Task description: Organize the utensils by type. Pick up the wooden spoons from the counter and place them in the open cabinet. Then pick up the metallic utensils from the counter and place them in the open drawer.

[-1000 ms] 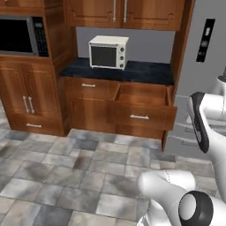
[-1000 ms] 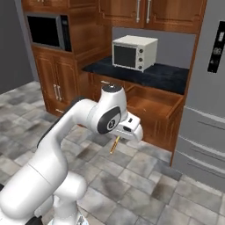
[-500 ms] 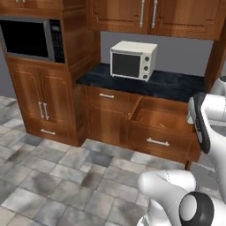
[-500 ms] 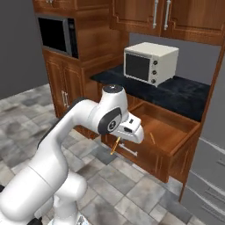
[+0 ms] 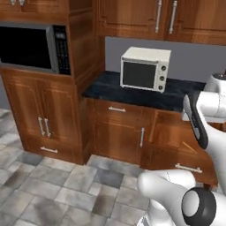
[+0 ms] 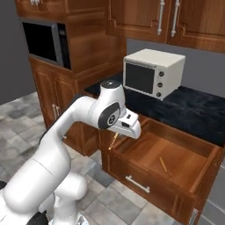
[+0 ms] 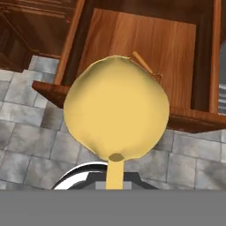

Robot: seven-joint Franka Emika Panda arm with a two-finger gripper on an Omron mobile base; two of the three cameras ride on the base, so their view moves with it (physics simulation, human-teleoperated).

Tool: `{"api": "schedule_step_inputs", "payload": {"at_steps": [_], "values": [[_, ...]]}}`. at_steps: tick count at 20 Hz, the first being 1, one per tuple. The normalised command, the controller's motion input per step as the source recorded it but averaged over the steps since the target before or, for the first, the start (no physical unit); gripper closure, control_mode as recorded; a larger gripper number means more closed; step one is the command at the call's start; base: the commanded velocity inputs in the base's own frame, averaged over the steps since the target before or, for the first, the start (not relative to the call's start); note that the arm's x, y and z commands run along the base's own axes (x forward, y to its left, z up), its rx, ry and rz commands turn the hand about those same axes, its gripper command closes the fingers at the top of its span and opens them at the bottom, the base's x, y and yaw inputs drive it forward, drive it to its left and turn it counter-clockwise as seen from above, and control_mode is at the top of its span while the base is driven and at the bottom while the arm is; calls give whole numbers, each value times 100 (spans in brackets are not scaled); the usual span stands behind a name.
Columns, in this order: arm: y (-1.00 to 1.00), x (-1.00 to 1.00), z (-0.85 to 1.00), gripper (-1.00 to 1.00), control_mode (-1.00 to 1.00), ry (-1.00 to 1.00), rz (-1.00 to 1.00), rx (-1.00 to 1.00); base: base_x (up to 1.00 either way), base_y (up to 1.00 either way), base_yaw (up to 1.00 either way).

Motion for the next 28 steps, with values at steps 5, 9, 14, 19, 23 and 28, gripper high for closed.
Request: {"api": "schedule_step_inputs", "payload": {"at_steps": [5,9,14,19,23,28], "values": [[0,0,0,100,100,0,0,0,40,56,-52],[0,0,0,100,100,0,0,0,26,52,-69],[0,0,0,100,100,0,0,0,31,52,-70],[0,0,0,100,100,0,0,0,21,59,-66],[0,0,0,100,100,0,0,0,11,68,-58],[0,0,0,100,100,0,0,0,9,86,-42]]}}
